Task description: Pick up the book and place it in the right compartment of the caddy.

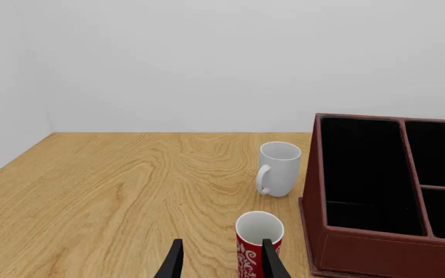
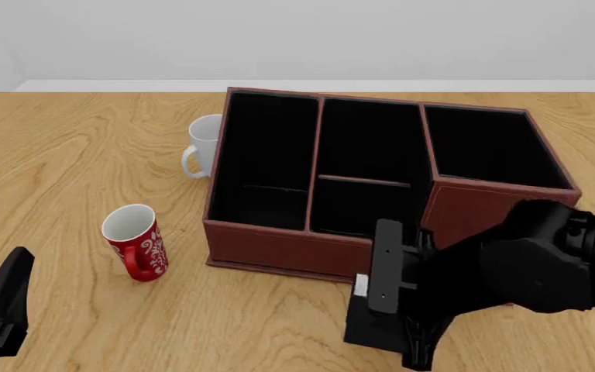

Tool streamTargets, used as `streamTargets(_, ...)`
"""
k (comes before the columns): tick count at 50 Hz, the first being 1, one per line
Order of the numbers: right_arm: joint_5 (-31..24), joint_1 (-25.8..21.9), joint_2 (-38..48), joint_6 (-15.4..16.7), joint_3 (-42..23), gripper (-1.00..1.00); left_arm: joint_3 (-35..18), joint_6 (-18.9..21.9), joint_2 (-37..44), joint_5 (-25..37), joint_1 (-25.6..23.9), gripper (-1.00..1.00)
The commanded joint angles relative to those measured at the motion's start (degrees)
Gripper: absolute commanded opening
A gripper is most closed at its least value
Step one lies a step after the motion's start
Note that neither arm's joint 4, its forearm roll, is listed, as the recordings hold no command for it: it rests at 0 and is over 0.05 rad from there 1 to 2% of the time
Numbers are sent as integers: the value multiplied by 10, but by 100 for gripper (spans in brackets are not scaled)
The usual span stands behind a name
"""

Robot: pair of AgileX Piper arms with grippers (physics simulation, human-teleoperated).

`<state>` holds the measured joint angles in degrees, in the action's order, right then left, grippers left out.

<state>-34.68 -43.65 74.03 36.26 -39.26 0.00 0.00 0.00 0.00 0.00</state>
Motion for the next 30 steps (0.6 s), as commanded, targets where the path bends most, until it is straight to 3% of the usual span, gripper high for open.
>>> streamTargets(1, 5, 13, -20, -35, 15, -100, 0, 0, 0, 0, 0, 100)
streamTargets(30, -181, 67, -137, 31, -72, -100, 0, 0, 0, 0, 0, 100)
